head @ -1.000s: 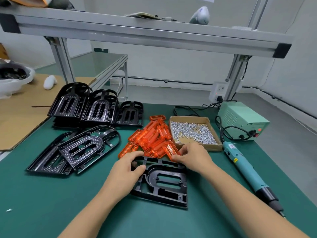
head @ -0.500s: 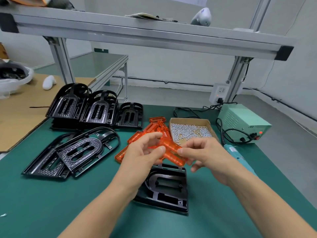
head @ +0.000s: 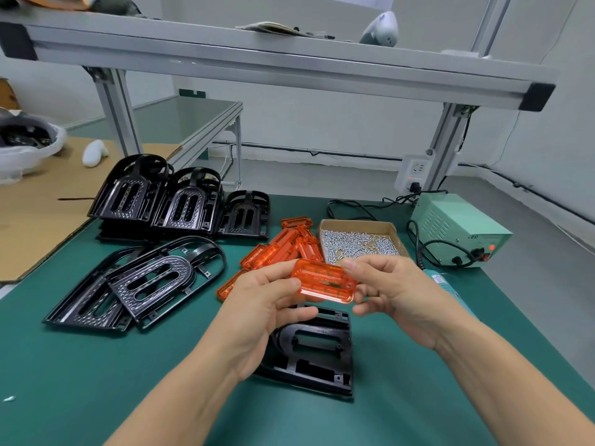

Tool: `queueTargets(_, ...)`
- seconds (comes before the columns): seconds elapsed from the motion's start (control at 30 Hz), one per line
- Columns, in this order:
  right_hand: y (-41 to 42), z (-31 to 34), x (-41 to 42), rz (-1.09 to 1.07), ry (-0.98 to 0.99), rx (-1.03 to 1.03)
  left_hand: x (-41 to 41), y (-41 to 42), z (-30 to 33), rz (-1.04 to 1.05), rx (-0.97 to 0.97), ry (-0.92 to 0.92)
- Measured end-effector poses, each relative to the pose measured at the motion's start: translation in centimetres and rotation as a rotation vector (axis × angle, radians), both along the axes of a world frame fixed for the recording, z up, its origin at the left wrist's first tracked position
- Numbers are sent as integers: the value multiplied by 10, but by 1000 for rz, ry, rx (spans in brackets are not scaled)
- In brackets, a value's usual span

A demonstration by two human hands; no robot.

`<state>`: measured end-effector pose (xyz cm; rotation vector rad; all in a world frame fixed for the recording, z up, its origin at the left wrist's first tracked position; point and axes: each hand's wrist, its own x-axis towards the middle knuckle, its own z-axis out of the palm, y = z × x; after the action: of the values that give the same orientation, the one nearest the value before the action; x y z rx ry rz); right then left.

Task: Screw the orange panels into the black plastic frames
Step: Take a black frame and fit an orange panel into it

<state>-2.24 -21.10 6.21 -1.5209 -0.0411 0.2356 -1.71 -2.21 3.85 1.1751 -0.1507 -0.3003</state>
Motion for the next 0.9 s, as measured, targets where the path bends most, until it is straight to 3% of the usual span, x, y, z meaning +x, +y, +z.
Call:
queueTargets(0.33,-2,-4,-4,-38,-8,47,2,-6,-5,28,-78,30)
queueTargets(0.77,-3,-10,-5,-69,-173,-111,-1,-4,-11,38,-39,25)
queueTargets(0.83,-4,-11,-4,-62,-188,-179,-1,-1,-13,34,40,-11)
queueTargets(0.9,-6,-15,-2,-68,-205,-277,2,6,-18,109,311,-173)
